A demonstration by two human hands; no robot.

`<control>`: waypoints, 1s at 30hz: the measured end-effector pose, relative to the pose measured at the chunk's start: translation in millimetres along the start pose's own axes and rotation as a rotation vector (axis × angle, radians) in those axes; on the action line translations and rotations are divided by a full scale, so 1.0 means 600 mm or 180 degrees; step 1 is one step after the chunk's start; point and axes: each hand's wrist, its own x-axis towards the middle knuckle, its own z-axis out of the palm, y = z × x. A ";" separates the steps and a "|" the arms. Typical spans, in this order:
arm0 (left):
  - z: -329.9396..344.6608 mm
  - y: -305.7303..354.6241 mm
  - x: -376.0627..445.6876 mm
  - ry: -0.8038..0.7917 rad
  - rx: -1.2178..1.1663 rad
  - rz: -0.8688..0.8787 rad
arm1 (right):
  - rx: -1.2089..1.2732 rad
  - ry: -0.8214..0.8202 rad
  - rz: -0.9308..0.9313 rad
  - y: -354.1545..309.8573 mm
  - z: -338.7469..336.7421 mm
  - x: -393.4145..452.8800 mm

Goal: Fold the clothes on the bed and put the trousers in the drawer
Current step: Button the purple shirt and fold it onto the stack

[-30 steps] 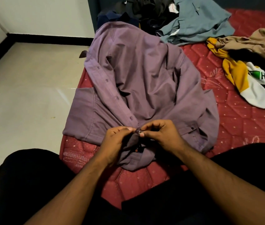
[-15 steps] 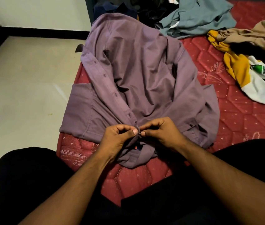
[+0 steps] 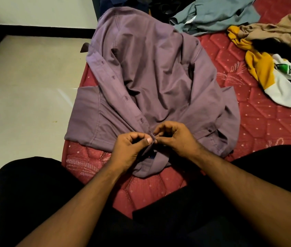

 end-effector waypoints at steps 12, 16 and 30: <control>-0.003 -0.005 -0.003 -0.0016 0.0112 0.0150 | -0.0280 -0.0060 -0.0226 0.003 -0.003 0.001; -0.012 -0.003 0.001 -0.0080 -0.0253 -0.0021 | -0.0597 -0.0088 -0.0444 0.001 -0.001 -0.002; -0.018 -0.006 0.001 -0.0204 -0.0901 -0.0703 | -0.1426 0.0187 -0.1460 0.004 0.008 -0.002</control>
